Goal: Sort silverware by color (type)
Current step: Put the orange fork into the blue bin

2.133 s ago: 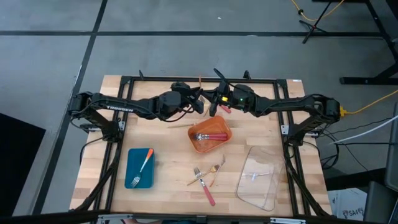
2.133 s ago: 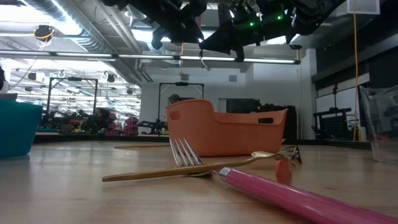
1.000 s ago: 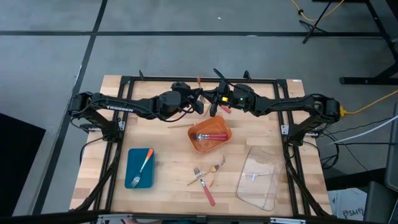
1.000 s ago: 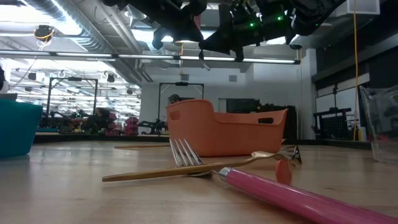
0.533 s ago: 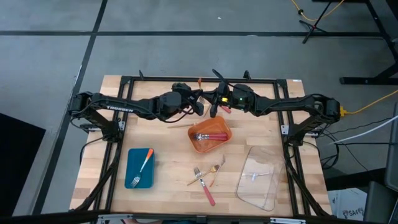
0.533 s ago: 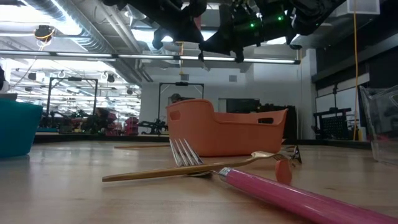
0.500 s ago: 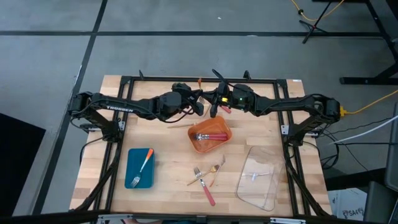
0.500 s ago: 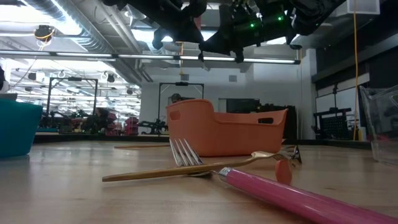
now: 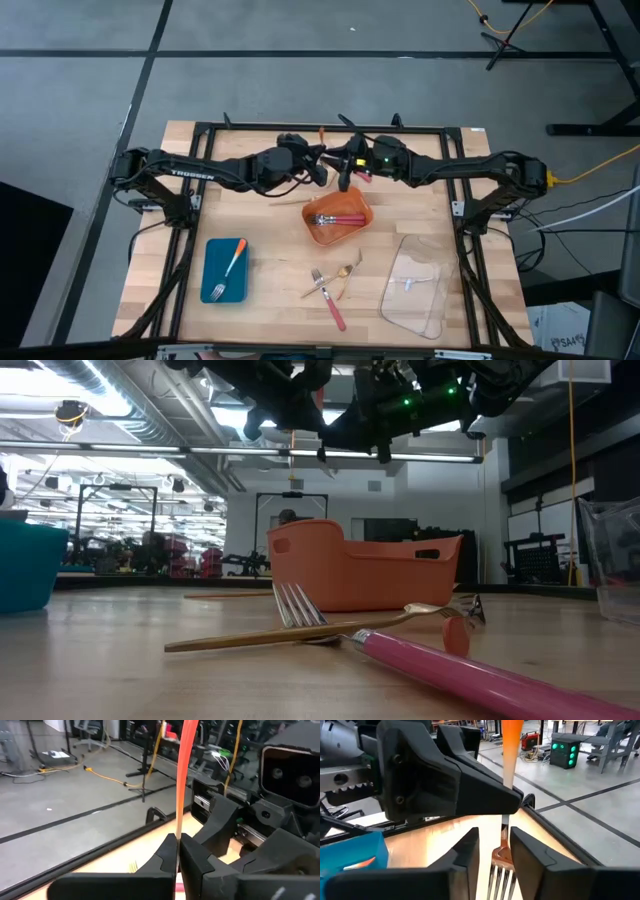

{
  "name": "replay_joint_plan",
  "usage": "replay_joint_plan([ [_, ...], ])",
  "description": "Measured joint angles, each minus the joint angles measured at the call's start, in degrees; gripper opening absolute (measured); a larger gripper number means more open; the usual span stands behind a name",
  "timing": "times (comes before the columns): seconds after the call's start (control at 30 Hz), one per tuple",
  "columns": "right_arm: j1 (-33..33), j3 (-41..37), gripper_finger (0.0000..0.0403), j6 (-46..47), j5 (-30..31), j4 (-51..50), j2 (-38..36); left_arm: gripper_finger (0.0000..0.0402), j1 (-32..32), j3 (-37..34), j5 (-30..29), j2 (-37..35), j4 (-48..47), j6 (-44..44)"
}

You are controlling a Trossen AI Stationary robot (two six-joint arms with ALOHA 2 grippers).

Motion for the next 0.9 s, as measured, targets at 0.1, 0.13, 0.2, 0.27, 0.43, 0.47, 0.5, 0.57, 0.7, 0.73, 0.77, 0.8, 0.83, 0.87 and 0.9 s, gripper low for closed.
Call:
replay_joint_plan([
  [0.1,0.0,0.0,0.0107,-2.5,-1.5,-4.8,-1.5,0.0000,-0.2,0.0,2.5,0.0,-2.3,0.0],
  [0.13,0.0,0.0,0.0108,-3.7,-1.8,-7.2,-2.2,0.0000,-0.4,0.0,3.0,0.0,-3.3,0.0],
  [0.2,0.0,0.0,0.0108,-6.0,-1.9,-12.0,-3.9,0.0000,-0.7,0.0,4.4,-0.5,-5.7,0.0],
  [0.27,0.0,0.0,0.0108,-7.4,-1.9,-16.6,-5.7,0.0000,-0.8,0.0,6.6,-1.5,-8.2,-0.4],
  [0.43,0.0,0.0,0.0108,-9.9,-1.8,-25.8,-9.8,0.0000,-1.1,0.0,14.4,-6.1,-16.0,-4.9],
  [0.47,0.0,0.0,0.0108,-10.4,-1.8,-26.7,-10.3,0.0000,-1.1,0.0,16.7,-7.3,-18.1,-6.4],
  [0.5,0.0,0.0,0.0108,-10.6,-1.8,-27.5,-10.8,0.0000,-1.1,0.0,18.9,-8.4,-19.6,-8.1],
  [0.57,0.0,0.0,0.0108,-10.6,-1.8,-29.0,-11.4,0.0000,-1.4,0.0,23.3,-10.6,-23.4,-11.8],
  [0.7,0.0,0.0,0.0108,-10.6,-1.8,-30.1,-11.8,0.0000,-3.4,0.0,28.4,-14.2,-32.0,-17.8],
  [0.73,0.0,0.0,0.0108,-10.6,-1.8,-30.2,-11.8,0.0000,-4.2,0.0,28.9,-15.1,-34.6,-19.5],
  [0.77,0.0,0.0,0.0108,-10.6,-1.7,-30.5,-11.8,0.0000,-5.1,0.0,28.9,-15.8,-36.5,-21.3],
  [0.8,0.0,0.0,0.0108,-10.6,-1.7,-30.7,-11.8,0.0000,-6.2,0.0,29.0,-16.4,-37.8,-23.1],
  [0.83,0.0,0.0,0.0108,-10.6,-1.7,-30.7,-11.8,0.0000,-7.3,0.1,29.1,-17.0,-39.9,-24.8],
  [0.87,0.0,0.0,0.0108,-10.6,-1.7,-30.7,-11.8,0.0000,-8.5,0.0,29.3,-17.5,-42.5,-26.4],
  [0.9,0.0,0.0,0.0108,-10.6,-1.7,-30.7,-11.8,0.0000,-9.7,0.0,29.6,-17.7,-43.9,-28.0],
])
